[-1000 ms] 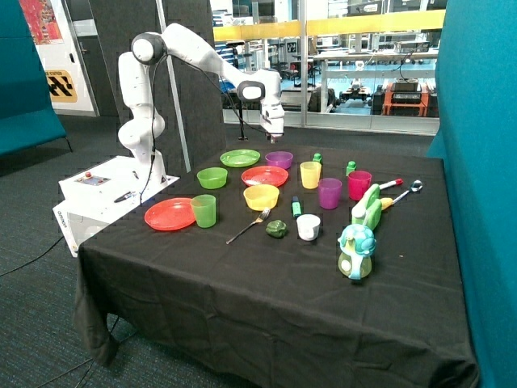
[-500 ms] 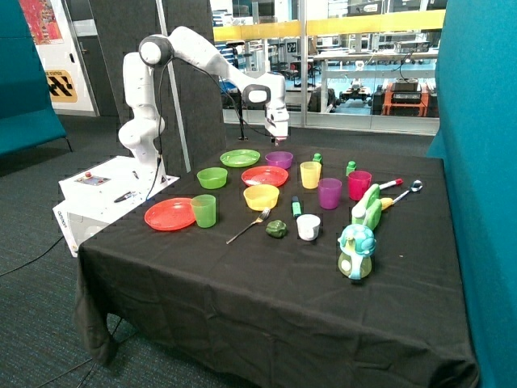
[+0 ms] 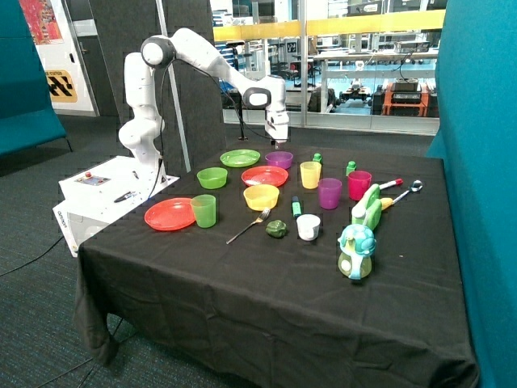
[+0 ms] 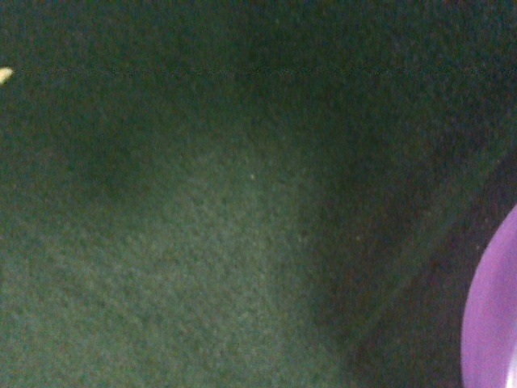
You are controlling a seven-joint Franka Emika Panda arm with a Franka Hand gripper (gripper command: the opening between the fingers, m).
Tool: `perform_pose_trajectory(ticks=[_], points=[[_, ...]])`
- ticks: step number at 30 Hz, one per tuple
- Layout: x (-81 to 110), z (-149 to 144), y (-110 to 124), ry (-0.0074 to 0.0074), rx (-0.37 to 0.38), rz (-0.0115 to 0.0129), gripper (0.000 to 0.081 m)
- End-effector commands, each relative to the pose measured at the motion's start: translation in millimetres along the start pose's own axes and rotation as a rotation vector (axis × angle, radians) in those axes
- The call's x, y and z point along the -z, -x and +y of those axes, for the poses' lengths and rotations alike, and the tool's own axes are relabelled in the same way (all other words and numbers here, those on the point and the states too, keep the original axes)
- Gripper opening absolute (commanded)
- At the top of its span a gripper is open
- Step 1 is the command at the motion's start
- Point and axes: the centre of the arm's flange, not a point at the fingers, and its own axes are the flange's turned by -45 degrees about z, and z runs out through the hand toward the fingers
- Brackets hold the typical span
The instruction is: Stack the bowls
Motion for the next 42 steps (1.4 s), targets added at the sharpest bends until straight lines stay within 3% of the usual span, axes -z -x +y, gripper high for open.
perform_pose_trajectory(ticks=[1, 11, 13, 23, 24, 26, 42], points=[[-9.8, 2.8, 11.7, 0.0012, -0.017, 0.0059, 0.0452], [-15.6, 6.0, 11.3, 0.0012, -0.036, 0.0059, 0.0434], [-16.8, 5.5, 11.4, 0.0011, -0.037, 0.0059, 0.0479], [-25.2, 5.7, 10.3, 0.0011, -0.052, 0.0059, 0.0434], [-26.2, 5.7, 10.3, 0.0011, -0.053, 0.0059, 0.0479], [-28.0, 5.8, 10.7, 0.0011, -0.055, 0.0059, 0.0444], [-34.0, 6.1, 6.4, 0.0011, -0.060, 0.0059, 0.0411]])
